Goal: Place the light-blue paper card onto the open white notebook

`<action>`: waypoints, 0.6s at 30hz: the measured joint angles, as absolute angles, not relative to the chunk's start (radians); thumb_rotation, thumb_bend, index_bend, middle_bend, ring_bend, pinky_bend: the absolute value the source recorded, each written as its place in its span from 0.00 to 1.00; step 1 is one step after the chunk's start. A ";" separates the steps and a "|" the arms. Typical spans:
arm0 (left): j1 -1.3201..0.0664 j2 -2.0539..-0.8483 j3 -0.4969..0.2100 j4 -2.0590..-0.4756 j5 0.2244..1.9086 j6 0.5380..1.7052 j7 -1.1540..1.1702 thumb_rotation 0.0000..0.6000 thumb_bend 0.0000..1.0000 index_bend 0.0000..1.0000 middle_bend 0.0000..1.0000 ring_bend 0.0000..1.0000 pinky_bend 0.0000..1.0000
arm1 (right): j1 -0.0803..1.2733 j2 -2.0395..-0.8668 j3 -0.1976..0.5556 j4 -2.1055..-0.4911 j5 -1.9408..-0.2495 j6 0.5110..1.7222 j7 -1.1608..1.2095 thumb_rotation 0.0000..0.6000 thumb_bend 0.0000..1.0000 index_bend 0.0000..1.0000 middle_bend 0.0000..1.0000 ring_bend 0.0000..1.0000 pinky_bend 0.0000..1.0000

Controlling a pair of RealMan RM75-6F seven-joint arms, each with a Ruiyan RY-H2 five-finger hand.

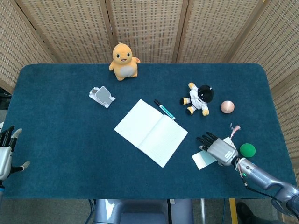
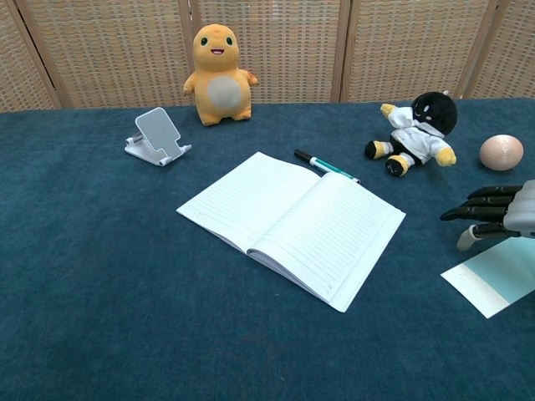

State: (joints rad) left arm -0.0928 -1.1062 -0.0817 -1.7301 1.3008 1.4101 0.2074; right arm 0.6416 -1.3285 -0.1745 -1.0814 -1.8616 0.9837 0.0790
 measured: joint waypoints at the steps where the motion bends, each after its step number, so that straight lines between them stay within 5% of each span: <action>1: -0.093 -1.106 -0.081 -1.730 1.301 1.411 0.207 1.00 0.00 0.00 0.00 0.00 0.00 | 0.643 -1.328 -0.175 -1.084 -1.862 0.985 0.078 1.00 0.05 0.20 0.00 0.00 0.00; 9: -0.092 -1.103 -0.078 -1.732 1.305 1.413 0.202 1.00 0.00 0.00 0.00 0.00 0.00 | 0.646 -1.328 -0.180 -1.088 -1.854 0.995 0.078 1.00 0.19 0.21 0.00 0.00 0.00; 18: -0.093 -1.103 -0.075 -1.732 1.309 1.415 0.201 1.00 0.00 0.00 0.00 0.00 0.00 | 0.643 -1.343 -0.191 -1.065 -1.855 1.014 0.092 1.00 0.16 0.21 0.00 0.00 0.00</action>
